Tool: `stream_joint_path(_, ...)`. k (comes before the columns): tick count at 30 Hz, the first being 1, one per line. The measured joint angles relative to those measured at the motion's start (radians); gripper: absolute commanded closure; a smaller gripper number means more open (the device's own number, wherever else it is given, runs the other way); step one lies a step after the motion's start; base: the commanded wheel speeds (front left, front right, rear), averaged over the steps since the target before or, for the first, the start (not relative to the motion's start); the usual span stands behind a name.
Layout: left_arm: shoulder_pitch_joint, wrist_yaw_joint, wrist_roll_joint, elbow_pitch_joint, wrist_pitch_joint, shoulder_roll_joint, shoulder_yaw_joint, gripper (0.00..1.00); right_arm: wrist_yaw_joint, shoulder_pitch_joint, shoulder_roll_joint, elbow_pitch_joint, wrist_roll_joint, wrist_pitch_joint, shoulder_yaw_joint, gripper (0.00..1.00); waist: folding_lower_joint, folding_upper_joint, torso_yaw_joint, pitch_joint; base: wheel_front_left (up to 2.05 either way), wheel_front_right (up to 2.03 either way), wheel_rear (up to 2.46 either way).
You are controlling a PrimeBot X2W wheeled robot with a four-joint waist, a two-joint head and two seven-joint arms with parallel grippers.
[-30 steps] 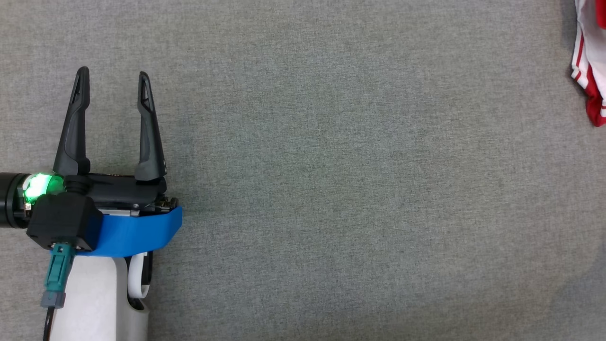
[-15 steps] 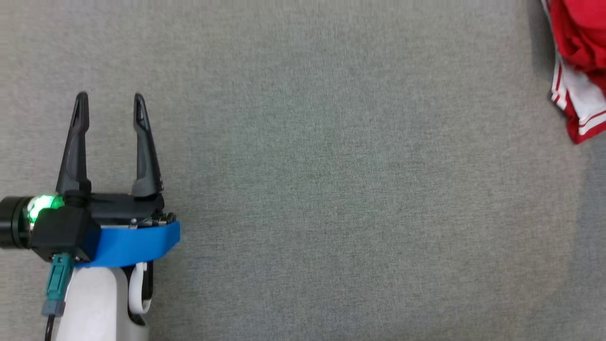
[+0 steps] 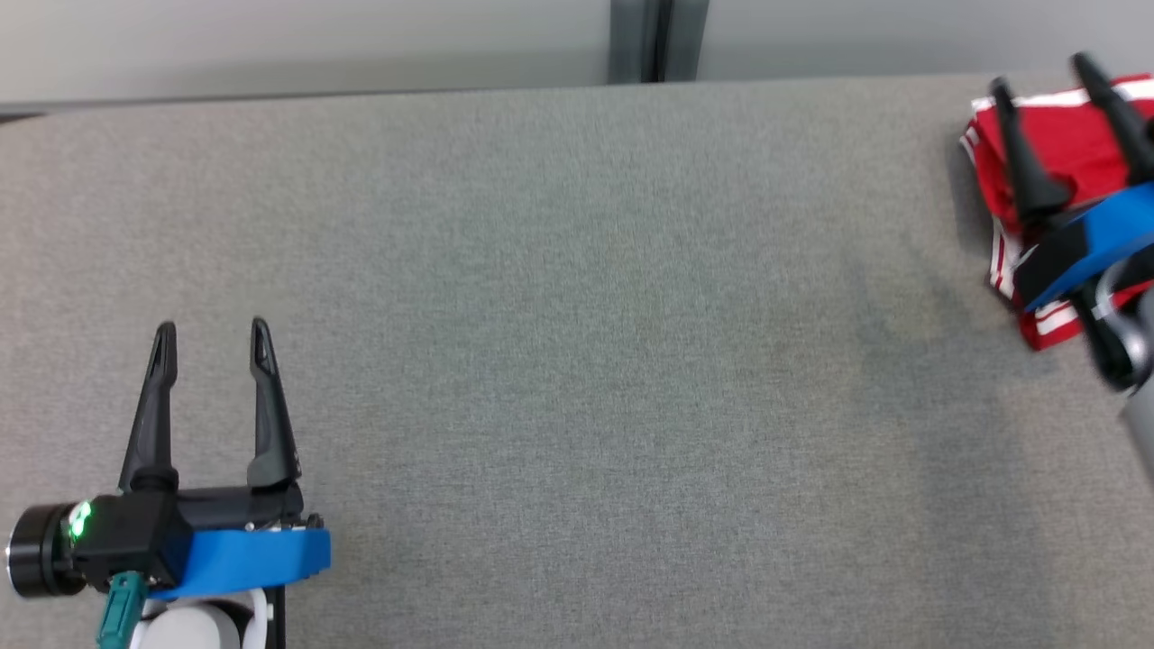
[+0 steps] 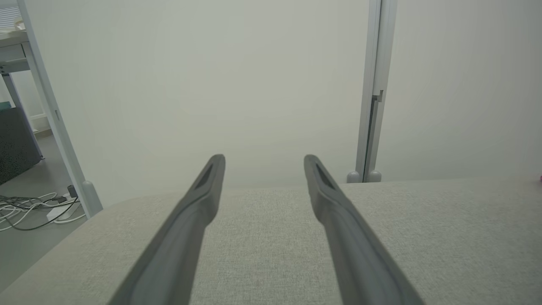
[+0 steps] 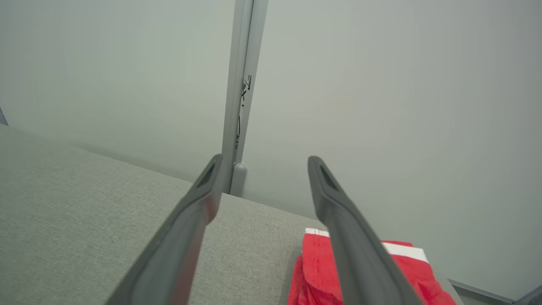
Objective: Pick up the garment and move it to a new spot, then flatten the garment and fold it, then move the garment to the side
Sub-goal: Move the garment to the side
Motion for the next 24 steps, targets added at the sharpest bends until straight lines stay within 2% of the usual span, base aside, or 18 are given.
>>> stream_joint_path(14,0.093,-0.016,-0.018,0.035,0.000,-0.016,0.016,0.00,0.000,0.395,0.152,-0.312,-0.077,-0.001,-0.171,0.00,0.0001,0.0000,0.002,-0.120,0.00,0.00,0.00)
stream_joint_path(24,0.106,-0.025,-0.020,0.055,0.000,-0.022,0.021,0.00,0.000,0.608,0.239,-0.440,-0.130,0.007,-0.318,0.00,0.0002,0.0000,0.002,-0.148,0.00,0.00,0.00)
